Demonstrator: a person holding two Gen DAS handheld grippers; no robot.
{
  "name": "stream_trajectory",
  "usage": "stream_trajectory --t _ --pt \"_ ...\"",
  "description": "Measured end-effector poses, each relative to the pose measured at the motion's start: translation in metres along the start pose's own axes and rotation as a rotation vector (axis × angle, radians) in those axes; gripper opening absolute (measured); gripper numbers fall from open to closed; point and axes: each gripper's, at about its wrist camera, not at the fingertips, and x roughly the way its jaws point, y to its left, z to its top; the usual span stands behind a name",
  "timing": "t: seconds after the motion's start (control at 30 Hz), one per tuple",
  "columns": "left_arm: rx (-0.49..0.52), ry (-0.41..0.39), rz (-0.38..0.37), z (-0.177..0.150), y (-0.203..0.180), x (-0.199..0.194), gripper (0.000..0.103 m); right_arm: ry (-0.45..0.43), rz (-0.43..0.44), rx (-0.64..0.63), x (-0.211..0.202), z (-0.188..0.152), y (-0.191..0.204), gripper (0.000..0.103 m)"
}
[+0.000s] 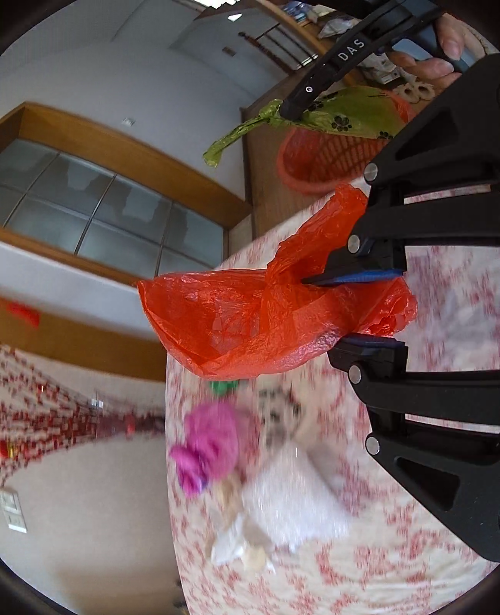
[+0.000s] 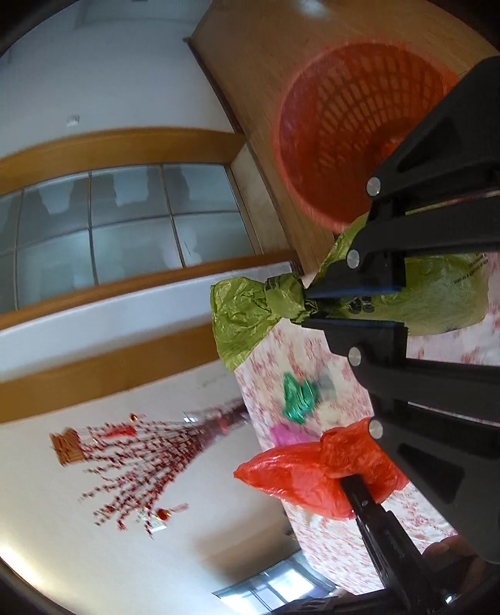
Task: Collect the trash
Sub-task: 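Carry both bags over the orange wastebasket and open both grippers to drop them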
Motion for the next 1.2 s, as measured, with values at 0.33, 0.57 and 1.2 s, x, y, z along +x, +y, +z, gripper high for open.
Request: stream_trajectory --t 0.33,0.57,1.2 --pt "0.08 0.036 -0.139 -0.003 -0.079 0.033 0.021 -0.054 -0.11 0.051 -0.024 0.001 -0.069 0.011" --pt "0.138 0.085 -0.207 -0.01 -0.127 0.063 0.021 -0.065 -0.155 0.116 -0.024 0.003 -0.117 0.011" --pt "0.253 0.211 -0.268 -0.042 -0.196 0.114 0.021 -0.025 -0.187 0.242 0.001 -0.009 -0.186 0.011"
